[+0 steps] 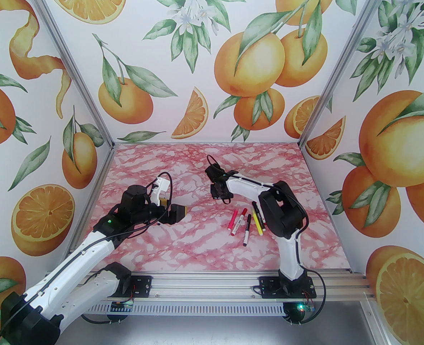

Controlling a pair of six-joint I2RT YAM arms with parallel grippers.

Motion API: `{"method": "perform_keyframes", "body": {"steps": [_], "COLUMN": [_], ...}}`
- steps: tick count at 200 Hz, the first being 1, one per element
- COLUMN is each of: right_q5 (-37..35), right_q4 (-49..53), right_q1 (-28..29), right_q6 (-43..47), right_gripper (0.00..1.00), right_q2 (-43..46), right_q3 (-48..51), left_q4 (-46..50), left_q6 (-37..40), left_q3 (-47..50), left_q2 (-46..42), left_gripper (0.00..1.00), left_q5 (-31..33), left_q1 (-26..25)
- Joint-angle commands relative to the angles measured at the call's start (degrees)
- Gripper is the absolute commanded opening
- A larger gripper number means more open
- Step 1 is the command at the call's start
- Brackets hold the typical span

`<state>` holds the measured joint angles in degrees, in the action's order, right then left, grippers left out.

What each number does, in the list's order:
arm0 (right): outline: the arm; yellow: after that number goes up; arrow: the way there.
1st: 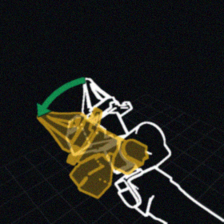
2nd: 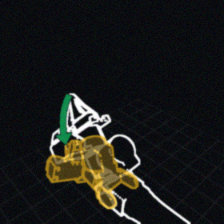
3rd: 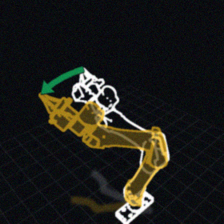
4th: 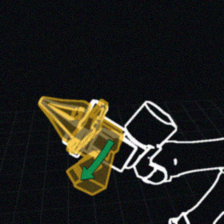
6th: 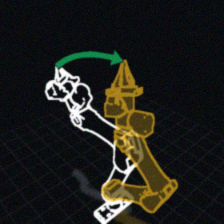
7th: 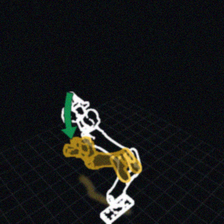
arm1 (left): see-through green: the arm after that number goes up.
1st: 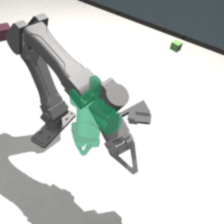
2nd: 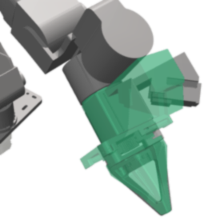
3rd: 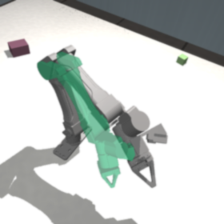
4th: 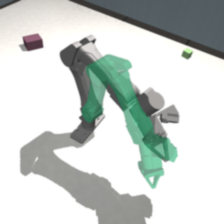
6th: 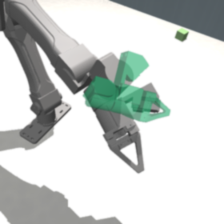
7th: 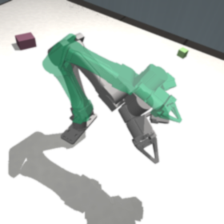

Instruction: Open the pen caps

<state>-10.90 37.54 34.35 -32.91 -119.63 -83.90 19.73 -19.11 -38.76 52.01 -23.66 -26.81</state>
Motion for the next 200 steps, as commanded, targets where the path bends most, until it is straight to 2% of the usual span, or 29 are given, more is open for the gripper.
{"method": "perform_keyframes", "body": {"steps": [1, 85, 144, 200], "right_q5": [-2.0, -1.7, 0.8, 1.9], "right_q4": [1.0, 1.2, -3.3, -5.1], "right_q1": [-0.5, -0.4, 1.7, 2.5], "right_q6": [0.5, 1.0, 2.4, 1.6], "right_gripper": [0.26, 0.29, 0.37, 0.39], "right_q2": [-1.5, 0.9, 9.4, 11.3], "right_q3": [-1.4, -0.5, 8.3, 11.3], "left_q4": [-2.1, -2.5, -2.1, -1.9], "left_q6": [0.4, 0.3, 0.2, 0.3], "left_q3": [0.6, 0.7, 0.5, 0.5], "left_q2": [-0.2, 0.7, 0.5, 0.2], "left_gripper": [1.00, 1.00, 1.00, 1.00], "left_q5": [-1.6, -2.5, -2.9, -2.7], "left_q1": [0.0, 0.0, -0.1, -0.2]}}
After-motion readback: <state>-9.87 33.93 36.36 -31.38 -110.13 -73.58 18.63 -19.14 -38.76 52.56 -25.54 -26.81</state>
